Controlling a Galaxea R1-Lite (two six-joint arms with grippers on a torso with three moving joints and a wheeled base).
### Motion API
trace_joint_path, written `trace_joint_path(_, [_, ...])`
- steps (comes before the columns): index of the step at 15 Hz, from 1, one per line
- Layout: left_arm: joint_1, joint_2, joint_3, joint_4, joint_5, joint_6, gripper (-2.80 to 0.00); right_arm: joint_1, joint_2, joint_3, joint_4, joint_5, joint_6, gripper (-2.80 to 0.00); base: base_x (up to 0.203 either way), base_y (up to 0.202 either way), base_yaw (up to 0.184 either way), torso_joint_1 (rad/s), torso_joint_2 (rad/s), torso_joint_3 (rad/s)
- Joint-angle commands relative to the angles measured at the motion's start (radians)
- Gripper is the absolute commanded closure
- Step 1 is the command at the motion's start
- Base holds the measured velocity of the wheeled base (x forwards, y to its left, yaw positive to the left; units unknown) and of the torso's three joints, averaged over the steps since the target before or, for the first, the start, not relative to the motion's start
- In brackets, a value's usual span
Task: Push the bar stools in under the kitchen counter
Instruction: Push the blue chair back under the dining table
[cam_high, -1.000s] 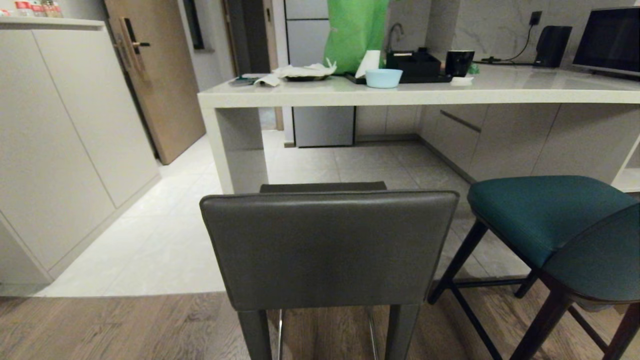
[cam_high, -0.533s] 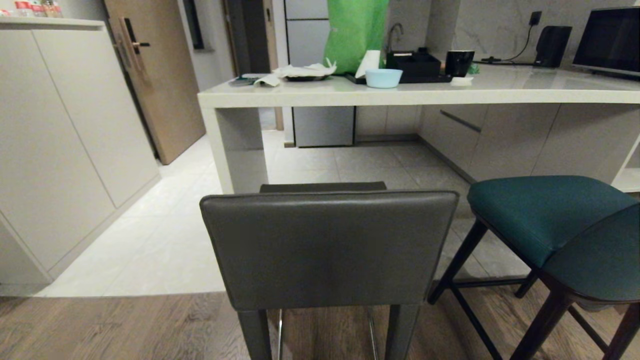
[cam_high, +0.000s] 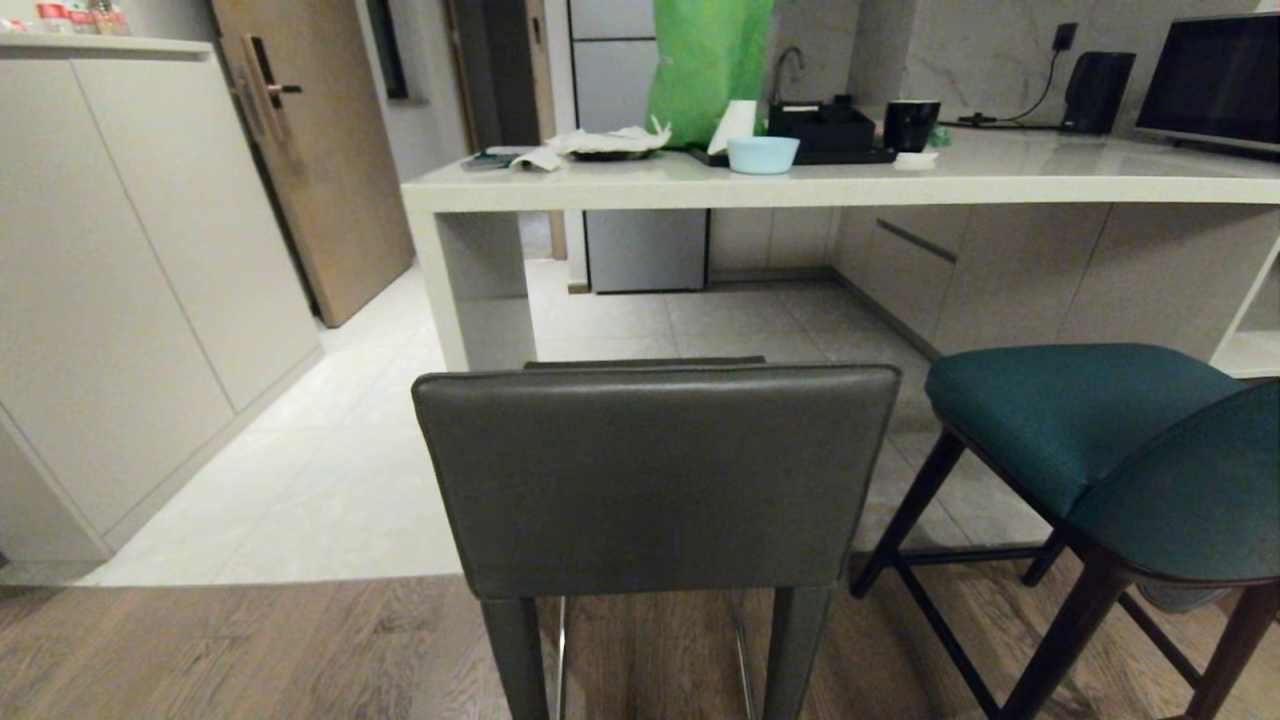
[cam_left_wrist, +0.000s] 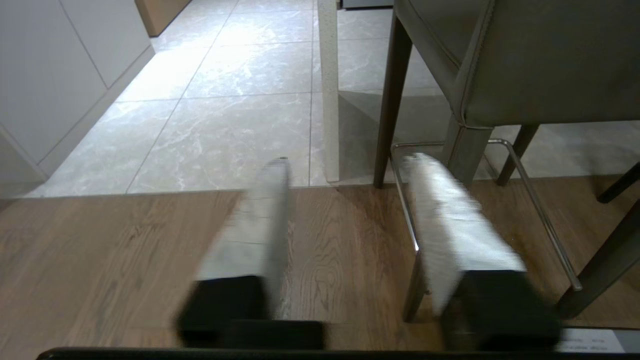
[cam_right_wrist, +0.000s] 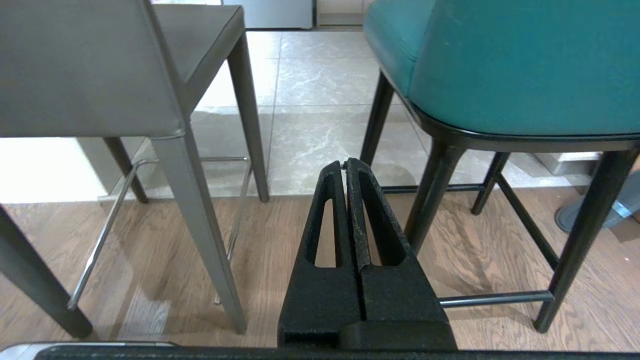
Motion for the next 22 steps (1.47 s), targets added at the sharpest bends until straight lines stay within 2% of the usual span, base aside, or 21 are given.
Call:
trace_joint_path(1, [0.001, 0.001, -0.001, 0.001, 0.000, 0.000, 0.00, 0.000, 0.001, 0.000, 0.000, 0.000, 0.000, 0.00, 0.000, 0.000, 0.000, 0.000, 0.00, 0.000])
trace_joint_path(7, [0.001, 0.001, -0.001, 0.001, 0.000, 0.006, 0.00, 0.000, 0.001, 0.000, 0.000, 0.000, 0.005, 0.00, 0.000, 0.000, 0.000, 0.000, 0.00, 0.000])
trace_joint_path(13, [-0.001, 0.001, -0.001, 0.001, 0.002, -0.046, 0.00, -0.001, 0.001, 0.000, 0.001, 0.003, -0.019, 0.00, 0.000, 0.000, 0.000, 0.000, 0.00, 0.000])
trace_joint_path(19, [-0.001, 0.001, -0.001, 0.001, 0.002, -0.049, 0.00, -0.001, 0.001, 0.000, 0.001, 0.003, -0.017, 0.00, 0.000, 0.000, 0.000, 0.000, 0.00, 0.000])
trace_joint_path(22, [-0.002, 0.001, -0.002, 0.001, 0.002, -0.049, 0.00, 0.000, 0.001, 0.000, 0.001, 0.003, -0.018, 0.00, 0.004, -0.123, 0.000, 0.004, 0.00, 0.002])
